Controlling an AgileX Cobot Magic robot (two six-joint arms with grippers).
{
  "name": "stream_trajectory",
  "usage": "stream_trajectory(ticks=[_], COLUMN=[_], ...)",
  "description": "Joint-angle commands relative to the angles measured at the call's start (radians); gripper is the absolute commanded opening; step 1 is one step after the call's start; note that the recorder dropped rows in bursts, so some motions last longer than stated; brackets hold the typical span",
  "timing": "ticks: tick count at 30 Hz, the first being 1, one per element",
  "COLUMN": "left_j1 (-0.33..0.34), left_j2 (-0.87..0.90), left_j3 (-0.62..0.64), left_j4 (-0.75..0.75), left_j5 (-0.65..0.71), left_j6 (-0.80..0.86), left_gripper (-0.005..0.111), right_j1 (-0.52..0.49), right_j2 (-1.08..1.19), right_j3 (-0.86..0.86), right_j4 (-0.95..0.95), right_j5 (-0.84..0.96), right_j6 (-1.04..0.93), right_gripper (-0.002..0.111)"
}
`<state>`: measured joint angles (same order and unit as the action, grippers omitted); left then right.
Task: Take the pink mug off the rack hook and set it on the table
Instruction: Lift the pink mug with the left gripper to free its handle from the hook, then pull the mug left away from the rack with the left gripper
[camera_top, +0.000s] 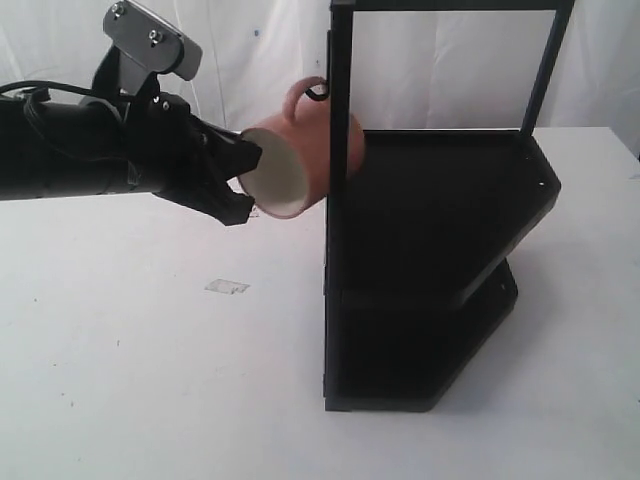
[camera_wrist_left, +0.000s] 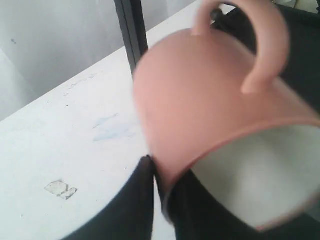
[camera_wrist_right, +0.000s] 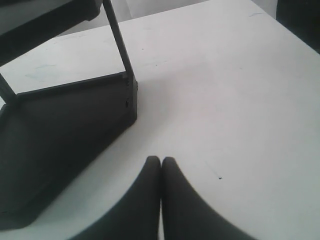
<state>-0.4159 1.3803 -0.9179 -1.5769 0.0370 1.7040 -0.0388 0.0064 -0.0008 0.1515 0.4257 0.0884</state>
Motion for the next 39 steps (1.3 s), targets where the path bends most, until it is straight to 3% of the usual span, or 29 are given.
stream_trajectory(ticks=[1, 23, 32, 39], left_j1=[-0.006, -0.006, -0.006, -0.006], left_j2=[-0.002, -0.044, -0.124, -0.143], left_j3=[-0.002, -0.002, -0.002, 0.0], left_j4=[-0.019, -0.019, -0.019, -0.034], left_j5=[0.035, -0.026, -0.201, -0.264], left_j6=[-0.009, -0.01, 0.003, 0.045], left_gripper=[0.0, 0.0, 0.0, 0.0], right_j1=[-0.002, -0.002, -0.002, -0.002], right_j2=[-0.006, -0.006, -0.006, -0.006], right_j3=[0.001, 0.001, 0.001, 0.001], right_j4=[-0.01, -0.01, -0.01, -0.01], right_j5=[-0.005, -0.005, -0.005, -0.005], right_j6=[-0.002, -0.002, -0.002, -0.002], right_gripper=[0.0, 0.0, 0.0, 0.0])
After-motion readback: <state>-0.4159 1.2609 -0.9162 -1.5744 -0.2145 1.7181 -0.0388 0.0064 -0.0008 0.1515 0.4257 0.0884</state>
